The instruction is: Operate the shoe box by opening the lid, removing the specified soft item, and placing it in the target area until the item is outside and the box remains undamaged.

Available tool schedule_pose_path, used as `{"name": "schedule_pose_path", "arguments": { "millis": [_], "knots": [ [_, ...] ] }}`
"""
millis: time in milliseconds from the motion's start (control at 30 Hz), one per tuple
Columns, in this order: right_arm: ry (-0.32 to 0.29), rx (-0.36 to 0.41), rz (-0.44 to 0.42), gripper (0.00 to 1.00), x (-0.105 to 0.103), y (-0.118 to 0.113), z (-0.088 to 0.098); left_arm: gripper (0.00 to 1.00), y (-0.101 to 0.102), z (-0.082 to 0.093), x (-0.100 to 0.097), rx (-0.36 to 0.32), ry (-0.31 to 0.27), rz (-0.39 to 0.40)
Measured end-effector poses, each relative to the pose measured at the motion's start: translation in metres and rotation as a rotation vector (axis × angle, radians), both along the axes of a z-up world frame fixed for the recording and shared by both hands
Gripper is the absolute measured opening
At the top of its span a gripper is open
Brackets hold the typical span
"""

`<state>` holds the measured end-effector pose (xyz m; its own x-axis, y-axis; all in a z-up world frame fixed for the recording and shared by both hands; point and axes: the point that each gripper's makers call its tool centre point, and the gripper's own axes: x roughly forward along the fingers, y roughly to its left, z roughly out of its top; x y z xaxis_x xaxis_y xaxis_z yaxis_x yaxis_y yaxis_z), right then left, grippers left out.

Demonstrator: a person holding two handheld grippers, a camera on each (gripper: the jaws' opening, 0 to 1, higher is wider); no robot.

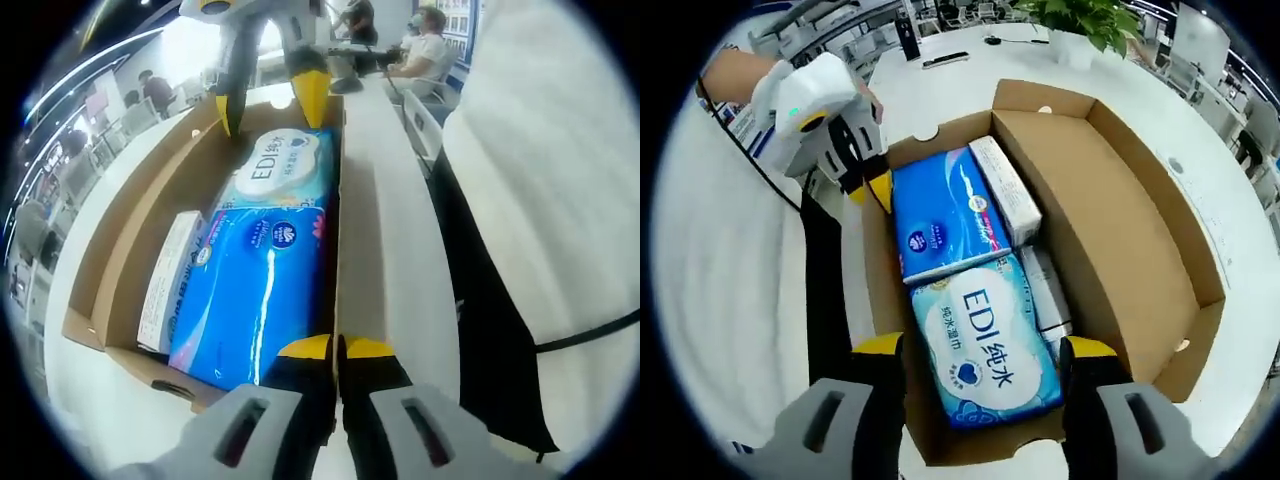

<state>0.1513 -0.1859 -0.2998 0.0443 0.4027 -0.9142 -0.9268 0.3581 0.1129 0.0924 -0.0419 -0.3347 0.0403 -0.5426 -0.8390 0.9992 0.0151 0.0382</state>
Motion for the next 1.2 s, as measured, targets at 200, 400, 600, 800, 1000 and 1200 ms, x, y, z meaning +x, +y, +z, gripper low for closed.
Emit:
{"name": "schedule_pose_path", "arguments": {
  "millis": [200, 400, 600, 800, 1000, 1200],
  "knots": [
    [0.043, 0.004, 0.003, 0.61, -0.003, 0.014, -0.004, 0.01, 0.0, 0.001, 0.0, -0.001, 0.0, -0.005],
    [0.053, -0.049, 0.056, 0.61, -0.009, 0.006, -0.016, 0.01, 0.0, 0.0, 0.0, -0.001, 0.001, -0.005],
    [0.064, -0.066, 0.077, 0.61, -0.011, 0.001, -0.028, 0.01, -0.001, 0.0, 0.0, -0.001, 0.001, -0.005],
    [0.061, -0.09, 0.107, 0.6, -0.01, -0.001, -0.033, 0.01, 0.0, 0.0, -0.001, -0.001, 0.002, -0.005],
    [0.056, -0.112, 0.135, 0.59, -0.01, -0.003, -0.04, 0.01, 0.0, 0.0, 0.0, -0.001, 0.002, -0.004],
    [0.041, -0.17, 0.208, 0.61, -0.012, -0.002, -0.05, 0.01, -0.001, 0.001, 0.0, -0.001, 0.003, -0.002]
  ]
}}
